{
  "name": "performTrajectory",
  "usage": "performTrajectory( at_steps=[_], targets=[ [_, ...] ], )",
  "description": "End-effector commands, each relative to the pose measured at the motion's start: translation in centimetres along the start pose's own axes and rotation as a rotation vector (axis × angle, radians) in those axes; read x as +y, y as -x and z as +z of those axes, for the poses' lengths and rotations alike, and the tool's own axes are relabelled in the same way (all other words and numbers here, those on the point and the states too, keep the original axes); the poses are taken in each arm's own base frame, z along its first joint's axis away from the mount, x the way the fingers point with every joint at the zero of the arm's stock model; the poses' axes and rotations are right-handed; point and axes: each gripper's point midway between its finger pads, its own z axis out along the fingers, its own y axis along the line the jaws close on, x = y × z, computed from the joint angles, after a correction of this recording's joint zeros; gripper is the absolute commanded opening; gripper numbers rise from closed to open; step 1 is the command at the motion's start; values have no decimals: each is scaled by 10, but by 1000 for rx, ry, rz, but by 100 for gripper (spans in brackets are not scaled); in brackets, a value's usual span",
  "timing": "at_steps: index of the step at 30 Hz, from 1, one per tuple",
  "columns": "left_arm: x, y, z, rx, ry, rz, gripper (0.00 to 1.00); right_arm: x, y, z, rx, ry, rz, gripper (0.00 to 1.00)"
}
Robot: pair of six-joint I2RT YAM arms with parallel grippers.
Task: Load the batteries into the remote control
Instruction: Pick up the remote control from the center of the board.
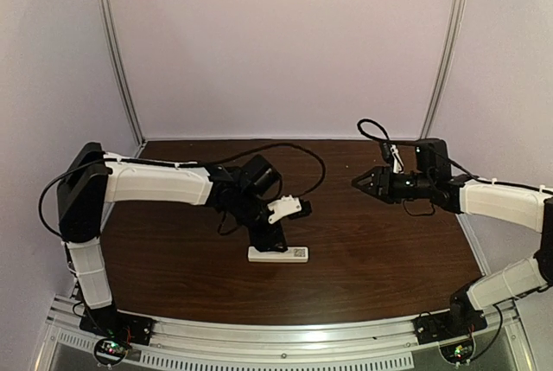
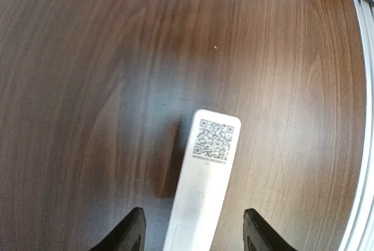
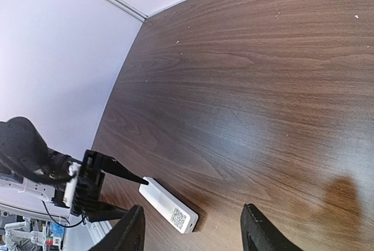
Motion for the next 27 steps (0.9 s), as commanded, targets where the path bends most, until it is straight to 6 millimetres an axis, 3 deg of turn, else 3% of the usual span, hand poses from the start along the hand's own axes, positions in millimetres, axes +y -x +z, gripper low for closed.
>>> performTrajectory(
  at_steps=[1,10,18,23,27],
  targets=[
    [-16,-20,20,142,-61,118,58,0,-2,-12,-14,20,-3,57],
    [-12,-22,48,212,-51,195,56,-4,-11,-17,-14,32,5,57],
    [-5,-22,55,236,-25,214,51,-4,-13,-18,-11,38,6,57],
    [-5,-18,56,232,-33,217,38,-4,-17,-18,-3,47,-5,57],
    [-12,-1,47,176,-64,209,22,0,-20,-20,-10,74,-26,57]
  ],
)
